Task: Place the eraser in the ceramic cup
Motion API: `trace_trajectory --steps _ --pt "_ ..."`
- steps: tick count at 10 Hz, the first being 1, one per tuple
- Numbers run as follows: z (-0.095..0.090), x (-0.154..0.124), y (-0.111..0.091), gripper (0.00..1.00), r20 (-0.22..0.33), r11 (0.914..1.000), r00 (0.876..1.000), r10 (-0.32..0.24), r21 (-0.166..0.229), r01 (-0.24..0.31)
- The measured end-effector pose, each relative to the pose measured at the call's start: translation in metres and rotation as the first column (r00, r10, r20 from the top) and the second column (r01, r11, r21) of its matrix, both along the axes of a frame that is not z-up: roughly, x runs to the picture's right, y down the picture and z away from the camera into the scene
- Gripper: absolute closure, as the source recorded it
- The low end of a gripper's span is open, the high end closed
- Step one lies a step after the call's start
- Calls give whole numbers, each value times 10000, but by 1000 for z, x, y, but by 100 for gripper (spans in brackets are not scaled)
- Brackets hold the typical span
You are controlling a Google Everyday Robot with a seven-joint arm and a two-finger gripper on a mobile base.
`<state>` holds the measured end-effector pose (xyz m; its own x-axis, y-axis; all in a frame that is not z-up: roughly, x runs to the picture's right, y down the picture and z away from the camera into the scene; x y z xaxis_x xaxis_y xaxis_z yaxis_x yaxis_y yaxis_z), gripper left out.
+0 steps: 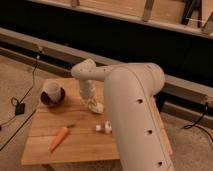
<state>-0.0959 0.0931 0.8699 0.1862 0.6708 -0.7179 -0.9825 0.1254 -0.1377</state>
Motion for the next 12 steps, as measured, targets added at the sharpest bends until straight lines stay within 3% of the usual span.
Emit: trace_trajectory --steps 3,6,9,12 --pt "-20 -7 -26 100 258 9987 9996 116 496 -129" --pt "-44 -26 -54 100 965 9930 9953 -5 1179 -110" --pt "-74 -65 -81 100 2303 9826 9728 -250 1846 -185" --pt "-98 -101 -104 100 3502 9688 9338 -740 2474 -159"
